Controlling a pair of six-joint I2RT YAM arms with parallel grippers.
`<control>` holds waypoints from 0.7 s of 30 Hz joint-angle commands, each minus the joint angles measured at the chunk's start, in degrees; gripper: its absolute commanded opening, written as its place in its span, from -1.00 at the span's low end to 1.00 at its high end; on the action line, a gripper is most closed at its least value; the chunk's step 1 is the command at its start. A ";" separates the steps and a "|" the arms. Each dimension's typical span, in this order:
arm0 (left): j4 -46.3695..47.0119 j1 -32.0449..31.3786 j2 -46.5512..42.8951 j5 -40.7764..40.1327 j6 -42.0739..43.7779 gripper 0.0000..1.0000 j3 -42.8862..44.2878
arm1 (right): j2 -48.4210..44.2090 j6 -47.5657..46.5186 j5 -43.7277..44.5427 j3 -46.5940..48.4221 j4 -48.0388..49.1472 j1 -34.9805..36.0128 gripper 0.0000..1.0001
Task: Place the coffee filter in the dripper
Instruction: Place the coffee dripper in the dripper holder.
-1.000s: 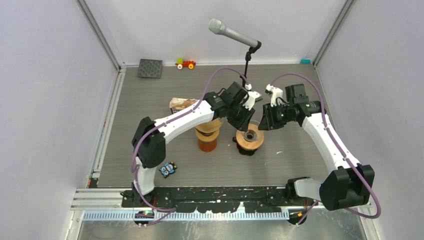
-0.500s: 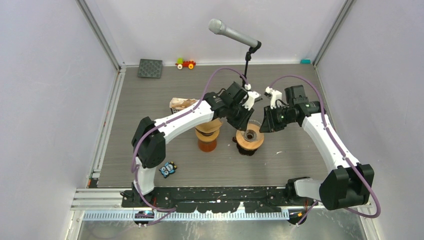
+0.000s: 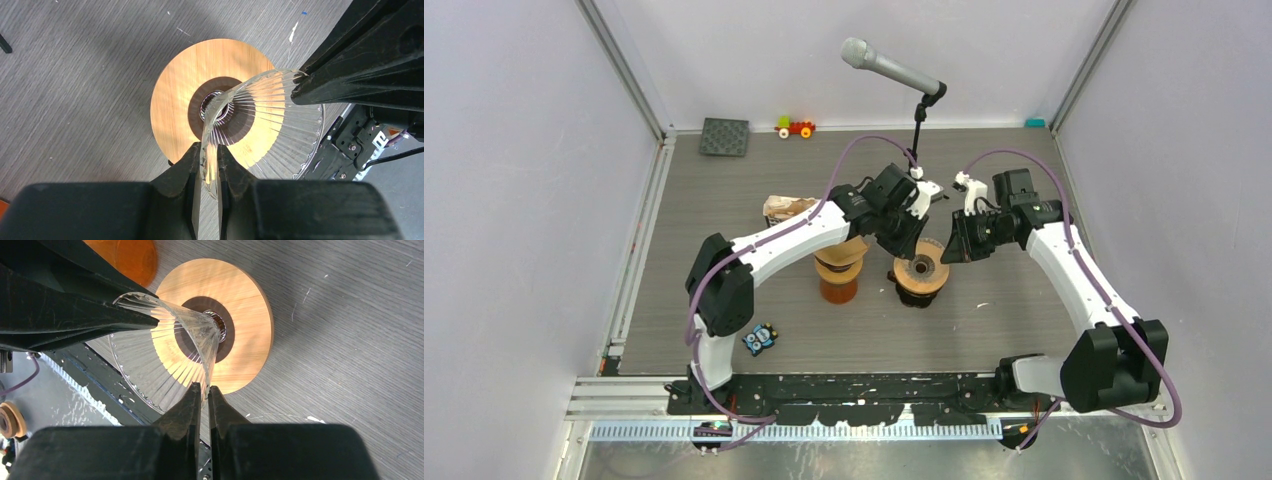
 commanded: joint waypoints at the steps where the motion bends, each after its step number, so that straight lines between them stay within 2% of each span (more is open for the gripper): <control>1: 0.18 0.13 -0.16 0.79 1.27 -1.00 0.95 | 1.67 -1.05 0.23 0.80 2.16 0.07 -0.92; 8: -2.86 0.93 2.09 2.19 -0.87 -1.00 3.21 | 3.53 -0.53 0.85 3.28 0.75 0.07 -0.99; 21: -5.57 2.77 6.16 7.83 -5.85 -1.00 5.43 | 6.36 -1.10 1.76 6.17 -1.89 0.07 -0.99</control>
